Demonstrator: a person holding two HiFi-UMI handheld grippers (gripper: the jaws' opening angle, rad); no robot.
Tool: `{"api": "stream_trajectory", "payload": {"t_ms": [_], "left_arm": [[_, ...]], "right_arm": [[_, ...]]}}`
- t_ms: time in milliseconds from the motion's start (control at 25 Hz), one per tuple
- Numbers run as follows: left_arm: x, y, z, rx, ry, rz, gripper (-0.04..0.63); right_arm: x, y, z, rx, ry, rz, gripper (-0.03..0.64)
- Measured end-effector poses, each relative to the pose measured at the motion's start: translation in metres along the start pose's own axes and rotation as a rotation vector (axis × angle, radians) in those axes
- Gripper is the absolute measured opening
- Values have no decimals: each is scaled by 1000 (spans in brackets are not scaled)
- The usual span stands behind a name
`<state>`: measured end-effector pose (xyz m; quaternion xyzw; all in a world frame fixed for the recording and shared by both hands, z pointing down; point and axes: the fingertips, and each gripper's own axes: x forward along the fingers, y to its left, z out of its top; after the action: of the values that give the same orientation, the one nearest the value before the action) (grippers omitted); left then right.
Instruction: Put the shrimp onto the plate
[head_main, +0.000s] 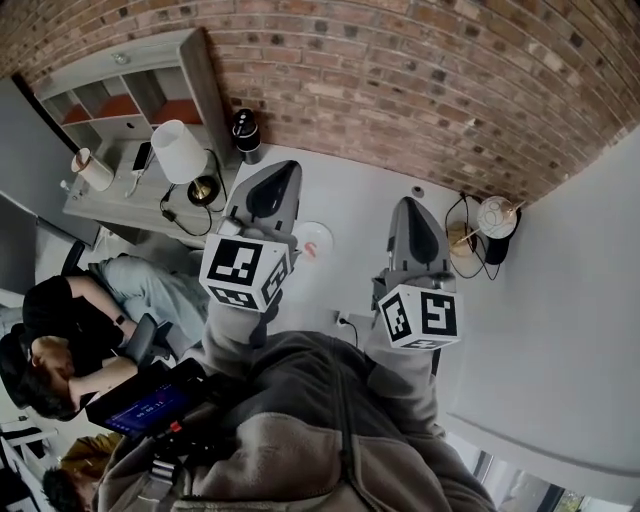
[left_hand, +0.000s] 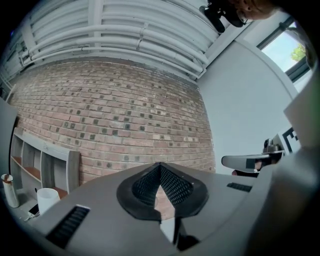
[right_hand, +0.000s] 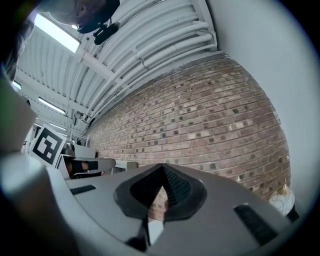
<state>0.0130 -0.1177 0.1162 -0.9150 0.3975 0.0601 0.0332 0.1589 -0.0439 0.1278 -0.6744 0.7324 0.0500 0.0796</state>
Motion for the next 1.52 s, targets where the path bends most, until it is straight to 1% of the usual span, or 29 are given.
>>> {"api": "stream_trajectory", "payload": {"t_ms": [440, 840, 1120, 1520], "left_arm": [[-7, 1, 5, 17, -12, 19, 5], [-9, 2, 5, 5, -17, 24, 5], [-9, 1, 1, -5, -15, 18, 5], [-11, -1, -7, -20, 2, 7, 5]], "right_arm": [[0, 4, 5, -12, -17, 13, 2], [-1, 6, 6, -38, -8, 15, 1], [-4, 5, 4, -64, 2, -11, 0], [-7, 9, -2, -46, 16, -9, 0]]}}
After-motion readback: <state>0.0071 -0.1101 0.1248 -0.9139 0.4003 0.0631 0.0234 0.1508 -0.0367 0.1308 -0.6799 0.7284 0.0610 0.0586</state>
